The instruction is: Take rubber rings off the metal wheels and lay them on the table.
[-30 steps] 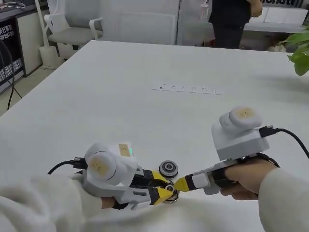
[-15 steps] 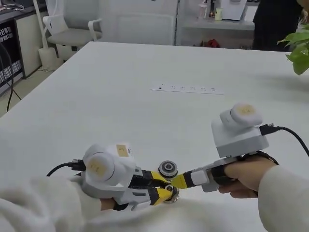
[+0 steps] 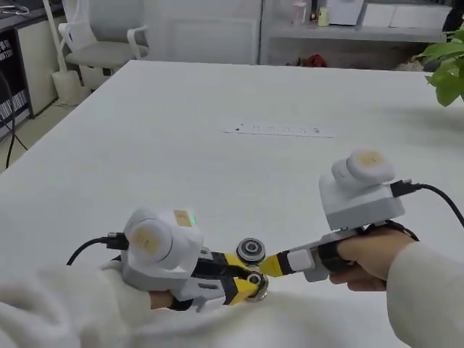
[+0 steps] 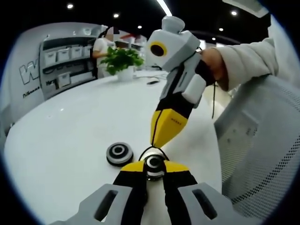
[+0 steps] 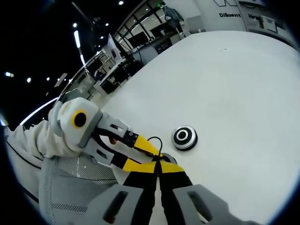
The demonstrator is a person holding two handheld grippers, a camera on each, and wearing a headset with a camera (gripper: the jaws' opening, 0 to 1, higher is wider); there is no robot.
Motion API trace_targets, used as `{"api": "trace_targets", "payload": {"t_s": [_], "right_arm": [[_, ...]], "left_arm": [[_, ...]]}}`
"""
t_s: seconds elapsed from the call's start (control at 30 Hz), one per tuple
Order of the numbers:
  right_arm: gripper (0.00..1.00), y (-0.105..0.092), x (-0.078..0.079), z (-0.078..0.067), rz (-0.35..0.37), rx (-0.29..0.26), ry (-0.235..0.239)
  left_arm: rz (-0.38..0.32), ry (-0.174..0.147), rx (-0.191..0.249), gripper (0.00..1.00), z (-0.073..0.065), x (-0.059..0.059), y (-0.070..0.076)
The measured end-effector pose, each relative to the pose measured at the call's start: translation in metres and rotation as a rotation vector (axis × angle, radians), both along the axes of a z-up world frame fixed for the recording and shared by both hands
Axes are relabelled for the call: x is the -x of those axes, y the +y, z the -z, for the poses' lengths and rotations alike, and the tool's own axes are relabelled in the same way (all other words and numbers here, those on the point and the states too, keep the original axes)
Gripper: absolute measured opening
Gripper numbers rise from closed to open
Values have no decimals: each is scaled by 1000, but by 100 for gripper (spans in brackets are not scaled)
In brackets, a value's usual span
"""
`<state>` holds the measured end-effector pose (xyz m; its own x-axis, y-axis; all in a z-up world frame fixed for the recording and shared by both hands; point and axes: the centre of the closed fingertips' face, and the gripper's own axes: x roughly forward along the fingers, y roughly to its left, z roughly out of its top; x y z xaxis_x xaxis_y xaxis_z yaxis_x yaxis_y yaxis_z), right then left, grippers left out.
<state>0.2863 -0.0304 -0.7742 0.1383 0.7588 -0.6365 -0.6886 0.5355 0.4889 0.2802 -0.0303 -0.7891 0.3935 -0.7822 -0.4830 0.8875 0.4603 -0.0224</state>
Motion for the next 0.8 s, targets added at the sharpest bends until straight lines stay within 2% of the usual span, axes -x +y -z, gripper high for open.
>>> {"api": "trace_targets", "payload": {"t_s": [0.1, 0.3, 0.47, 0.7, 0.8], "right_arm": [[0, 1, 0, -2, 4, -11, 4], [0, 0, 0, -6, 13, -29, 4], [0, -2, -5, -17, 46, -82, 3], [0, 1, -6, -27, 54, -108, -14], [0, 3, -6, -31, 51, -117, -21]], "left_arm": [[11, 10, -23, 13, -1, 1, 2], [47, -19, -56, 16, -8, 5, 3], [72, -46, -85, 26, -16, 10, 5], [90, -78, -94, 38, -32, 16, 12], [99, -92, -112, 44, -37, 19, 19]]}}
